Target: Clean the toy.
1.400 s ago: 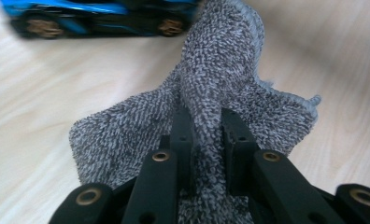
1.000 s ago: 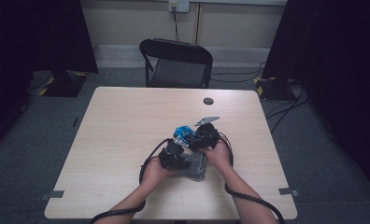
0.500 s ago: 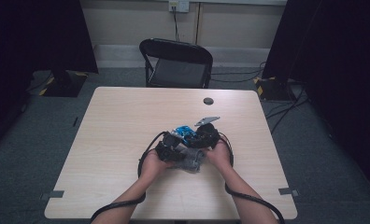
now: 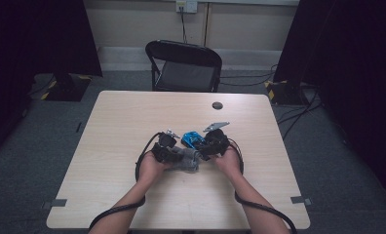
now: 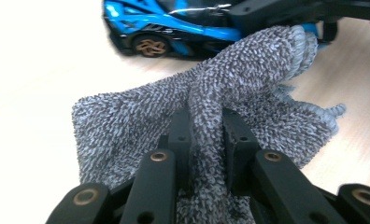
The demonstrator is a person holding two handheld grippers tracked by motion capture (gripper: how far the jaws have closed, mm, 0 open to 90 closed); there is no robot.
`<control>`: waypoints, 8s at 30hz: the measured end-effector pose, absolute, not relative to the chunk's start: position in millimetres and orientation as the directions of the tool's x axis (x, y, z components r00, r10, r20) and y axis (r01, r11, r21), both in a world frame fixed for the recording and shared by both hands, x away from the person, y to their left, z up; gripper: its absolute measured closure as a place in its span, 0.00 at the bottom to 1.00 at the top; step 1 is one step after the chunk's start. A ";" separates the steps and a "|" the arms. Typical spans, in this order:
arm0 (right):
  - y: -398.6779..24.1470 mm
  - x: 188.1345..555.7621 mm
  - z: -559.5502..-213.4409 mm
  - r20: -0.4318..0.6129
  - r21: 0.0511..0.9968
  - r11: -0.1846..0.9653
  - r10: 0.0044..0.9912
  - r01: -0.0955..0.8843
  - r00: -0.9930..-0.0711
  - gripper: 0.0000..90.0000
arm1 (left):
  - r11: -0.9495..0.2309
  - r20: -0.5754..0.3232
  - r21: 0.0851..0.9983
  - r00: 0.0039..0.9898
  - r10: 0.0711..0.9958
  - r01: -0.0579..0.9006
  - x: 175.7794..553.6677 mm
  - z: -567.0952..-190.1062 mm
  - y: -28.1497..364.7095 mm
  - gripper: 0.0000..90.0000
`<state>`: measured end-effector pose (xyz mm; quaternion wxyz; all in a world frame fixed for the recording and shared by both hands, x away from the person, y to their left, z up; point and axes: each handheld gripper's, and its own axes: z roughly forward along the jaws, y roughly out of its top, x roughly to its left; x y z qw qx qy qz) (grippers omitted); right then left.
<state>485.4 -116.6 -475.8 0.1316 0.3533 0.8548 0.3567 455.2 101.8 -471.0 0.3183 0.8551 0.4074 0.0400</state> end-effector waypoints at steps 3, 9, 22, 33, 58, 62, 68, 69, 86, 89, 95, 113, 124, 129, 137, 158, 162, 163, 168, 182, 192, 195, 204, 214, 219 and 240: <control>-116.5 485.5 -475.7 0.027 0.702 0.496 0.698 0.511 -0.716 0.48 | -0.456 -0.190 0.576 0.654 0.732 0.678 457.8 -470.7 104.0 0.85; -116.8 485.4 -475.8 0.028 0.703 0.496 0.698 0.510 -0.716 0.48 | -0.447 -0.171 0.572 0.632 0.756 0.688 462.9 -469.4 109.5 0.85; -116.7 485.3 -475.9 0.026 0.704 0.496 0.697 0.509 -0.716 0.48 | -0.418 -0.161 0.564 0.591 0.790 0.712 474.2 -466.8 121.7 0.85; -116.6 485.6 -475.8 0.026 0.703 0.497 0.696 0.509 -0.717 0.48 | -0.396 -0.151 0.557 0.558 0.816 0.730 481.2 -467.0 131.4 0.85; -117.4 484.8 -476.6 0.027 0.709 0.491 0.697 0.505 -0.716 0.48 | -0.325 -0.145 0.576 0.485 0.862 0.750 489.4 -463.2 150.7 0.85; -117.6 484.3 -477.1 0.027 0.713 0.488 0.698 0.503 -0.716 0.48 | -0.325 -0.160 0.598 0.506 0.847 0.733 481.0 -455.9 152.0 0.85; -117.5 484.0 -477.3 0.028 0.715 0.484 0.701 0.504 -0.713 0.48 | -0.370 -0.162 0.615 0.570 0.805 0.696 462.2 -447.1 152.4 0.85; -117.4 484.1 -477.2 0.026 0.715 0.486 0.701 0.503 -0.713 0.48 | -0.374 -0.162 0.620 0.578 0.799 0.690 458.3 -446.8 151.9 0.85; -117.7 483.9 -477.5 0.030 0.718 0.480 0.702 0.504 -0.712 0.48 | -0.453 -0.212 0.643 0.712 0.670 0.618 394.5 -451.3 123.1 0.85; -117.9 483.9 -477.6 0.029 0.718 0.482 0.700 0.502 -0.713 0.48 | -0.485 -0.202 0.632 0.732 0.650 0.604 388.9 -456.6 114.3 0.85; -117.8 484.1 -477.5 0.030 0.717 0.483 0.700 0.503 -0.714 0.48 | -0.492 -0.224 0.630 0.747 0.626 0.601 383.8 -460.6 106.3 0.85; -119.1 481.4 -480.2 0.028 0.737 0.465 0.705 0.491 -0.709 0.48 | -0.491 -0.188 0.689 0.786 0.590 0.533 381.0 -460.6 105.6 0.52; -113.6 480.2 -480.7 0.020 0.730 0.481 0.695 0.485 -0.719 0.33 | -0.463 -0.184 0.723 0.788 0.588 0.514 381.7 -454.2 118.9 0.43; -105.8 476.2 -479.1 -0.024 0.706 0.537 0.669 0.461 -0.743 0.22 | -0.437 -0.193 0.731 0.774 0.603 0.524 383.5 -452.2 124.9 0.43; -110.2 467.4 -461.0 0.030 0.745 0.529 0.581 0.406 -0.813 0.27 | -0.398 -0.208 0.740 0.748 0.630 0.542 390.3 -448.1 139.4 0.41; -73.1 405.7 -474.7 0.117 0.721 0.622 0.326 0.306 -0.938 0.49 | -0.345 -0.223 0.730 0.682 0.696 0.590 393.3 -449.5 161.5 0.42; -74.9 400.3 -483.7 0.119 0.704 0.641 0.320 0.307 -0.940 0.48 | -0.337 -0.228 0.729 0.676 0.701 0.595 393.6 -450.0 163.0 0.42; -75.3 399.2 -485.6 0.117 0.698 0.647 0.320 0.307 -0.940 0.48 | -0.338 -0.228 0.729 0.676 0.701 0.596 393.7 -450.0 162.9 0.42; -80.8 397.3 -492.2 0.147 0.707 0.621 0.338 0.337 -0.930 0.43 | -0.334 -0.231 0.731 0.675 0.700 0.596 394.8 -450.1 162.1 0.41; -80.4 400.1 -489.7 0.154 0.673 0.643 0.361 0.365 -0.920 0.83 | -0.354 -0.209 0.746 0.703 0.680 0.565 407.1 -448.4 154.3 0.31; -89.4 396.2 -487.1 0.193 0.674 0.618 0.382 0.406 -0.903 0.89 | -0.370 -0.186 0.755 0.718 0.671 0.541 425.0 -446.7 135.0 0.30; -98.4 392.7 -484.7 0.177 0.668 0.627 0.388 0.400 -0.905 0.89 | -0.383 -0.171 0.758 0.728 0.664 0.528 431.7 -444.7 128.3 0.30; -138.3 391.4 -479.0 0.160 0.669 0.596 0.468 0.444 -0.869 0.90 | -0.403 -0.159 0.768 0.759 0.632 0.497 449.1 -446.0 98.5 0.29; -171.4 385.7 -482.4 0.183 0.670 0.562 0.510 0.486 -0.841 0.89 | -0.446 -0.143 0.760 0.791 0.595 0.473 469.7 -460.4 61.6 0.28; -178.7 385.0 -487.0 0.212 0.673 0.532 0.528 0.515 -0.823 0.86 | -0.467 -0.135 0.755 0.806 0.576 0.460 482.3 -465.2 47.6 0.25; -184.6 388.2 -492.8 0.279 0.678 0.488 0.522 0.550 -0.806 0.82 | -0.532 -0.051 0.730 0.810 0.584 0.430 502.9 -483.3 42.1 0.06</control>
